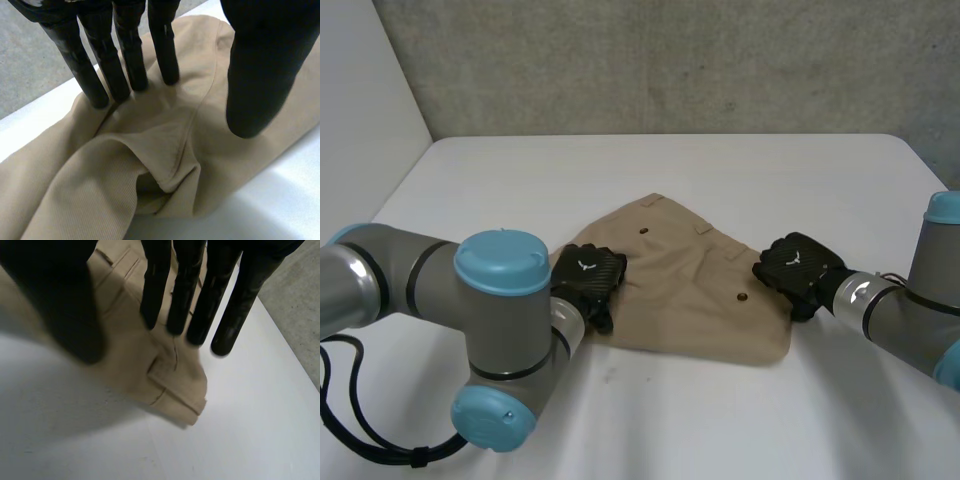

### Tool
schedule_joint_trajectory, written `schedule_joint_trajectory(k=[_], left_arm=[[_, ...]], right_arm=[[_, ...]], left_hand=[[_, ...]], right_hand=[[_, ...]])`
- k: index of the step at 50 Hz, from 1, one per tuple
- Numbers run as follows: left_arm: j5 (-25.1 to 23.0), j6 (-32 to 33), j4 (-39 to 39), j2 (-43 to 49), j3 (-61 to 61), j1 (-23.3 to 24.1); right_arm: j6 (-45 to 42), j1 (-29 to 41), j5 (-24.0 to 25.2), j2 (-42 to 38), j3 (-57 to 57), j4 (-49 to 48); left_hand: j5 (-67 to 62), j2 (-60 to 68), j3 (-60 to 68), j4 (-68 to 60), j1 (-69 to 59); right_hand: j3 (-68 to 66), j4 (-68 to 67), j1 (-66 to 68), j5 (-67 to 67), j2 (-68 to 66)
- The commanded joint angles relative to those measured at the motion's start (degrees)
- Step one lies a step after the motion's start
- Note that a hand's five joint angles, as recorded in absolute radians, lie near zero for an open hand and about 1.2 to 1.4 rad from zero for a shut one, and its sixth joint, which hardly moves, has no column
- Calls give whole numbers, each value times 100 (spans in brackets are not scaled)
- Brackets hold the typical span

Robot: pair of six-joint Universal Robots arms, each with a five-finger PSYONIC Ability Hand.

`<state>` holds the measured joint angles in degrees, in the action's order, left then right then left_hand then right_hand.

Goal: Fold the shorts.

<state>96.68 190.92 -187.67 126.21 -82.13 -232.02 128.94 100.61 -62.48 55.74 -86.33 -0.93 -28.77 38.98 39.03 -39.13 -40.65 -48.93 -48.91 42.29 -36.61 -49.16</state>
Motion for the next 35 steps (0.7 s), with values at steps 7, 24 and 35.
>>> schedule_joint_trajectory(k=[7,24,35], left_arm=[[0,7,230,-26,189,51],[-510,-20,485,-1512,830,-1021],[-510,-572,582,-1415,383,-705]], right_arm=[[867,-190,438,471,63,66],[2151,-51,711,2397,230,2211],[4561,1364,-860,1818,1425,920]], left_hand=[[-4123,4102,4097,-4087,-3935],[-4123,4102,4097,-4087,-3935],[107,-129,-134,143,295]], right_hand=[[-3107,-3109,3771,-3339,-3084],[-3107,-3109,3771,-3339,-3084],[-3107,-3109,3771,-3339,-3084]])
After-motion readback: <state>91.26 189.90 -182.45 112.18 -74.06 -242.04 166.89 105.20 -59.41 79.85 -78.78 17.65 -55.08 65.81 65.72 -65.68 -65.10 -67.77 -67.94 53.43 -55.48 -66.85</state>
